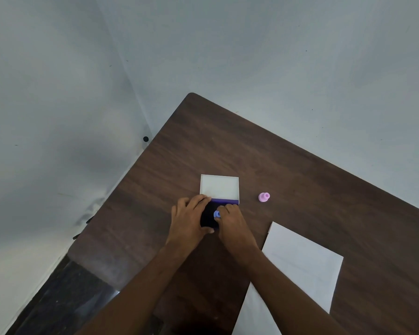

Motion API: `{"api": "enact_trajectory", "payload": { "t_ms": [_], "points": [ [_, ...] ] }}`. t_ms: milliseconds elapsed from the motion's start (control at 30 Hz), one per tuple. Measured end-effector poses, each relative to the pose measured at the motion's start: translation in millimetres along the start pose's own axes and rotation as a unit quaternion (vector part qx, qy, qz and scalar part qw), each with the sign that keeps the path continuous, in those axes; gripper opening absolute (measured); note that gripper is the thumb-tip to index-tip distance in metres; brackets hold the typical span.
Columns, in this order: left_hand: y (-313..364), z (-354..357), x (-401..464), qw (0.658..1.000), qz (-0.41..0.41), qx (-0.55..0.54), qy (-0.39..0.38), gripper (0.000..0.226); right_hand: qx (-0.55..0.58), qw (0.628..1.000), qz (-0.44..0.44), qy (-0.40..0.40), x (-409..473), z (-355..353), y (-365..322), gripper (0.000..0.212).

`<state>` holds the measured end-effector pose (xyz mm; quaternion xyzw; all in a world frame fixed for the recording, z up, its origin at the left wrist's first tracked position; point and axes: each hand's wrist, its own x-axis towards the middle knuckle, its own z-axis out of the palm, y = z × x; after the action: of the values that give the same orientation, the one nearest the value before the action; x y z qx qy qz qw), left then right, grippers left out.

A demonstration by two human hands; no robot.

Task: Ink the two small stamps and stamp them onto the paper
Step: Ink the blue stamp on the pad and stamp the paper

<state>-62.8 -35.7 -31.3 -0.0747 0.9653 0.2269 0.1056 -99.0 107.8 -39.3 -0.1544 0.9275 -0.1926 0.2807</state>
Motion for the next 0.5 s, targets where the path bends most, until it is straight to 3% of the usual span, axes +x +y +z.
{"api": "enact_trajectory", "payload": {
  "t_ms": [267,400,500],
  "points": [
    [6,-2,0,0.999,0.011,0.04,-0.029,0.092,0.051,0.996,-0.001,0.079,-11,-4,4,0.044],
    [14,-4,-8,0.997,0.043,0.066,-0.023,0.093,0.202,0.951,0.073,0.224,-45,-15,18,0.028],
    [29,6,-17,0.994,0.103,0.045,0.014,0.072,0.25,0.922,0.118,0.273,-71,-22,35,0.024]
  ]
}}
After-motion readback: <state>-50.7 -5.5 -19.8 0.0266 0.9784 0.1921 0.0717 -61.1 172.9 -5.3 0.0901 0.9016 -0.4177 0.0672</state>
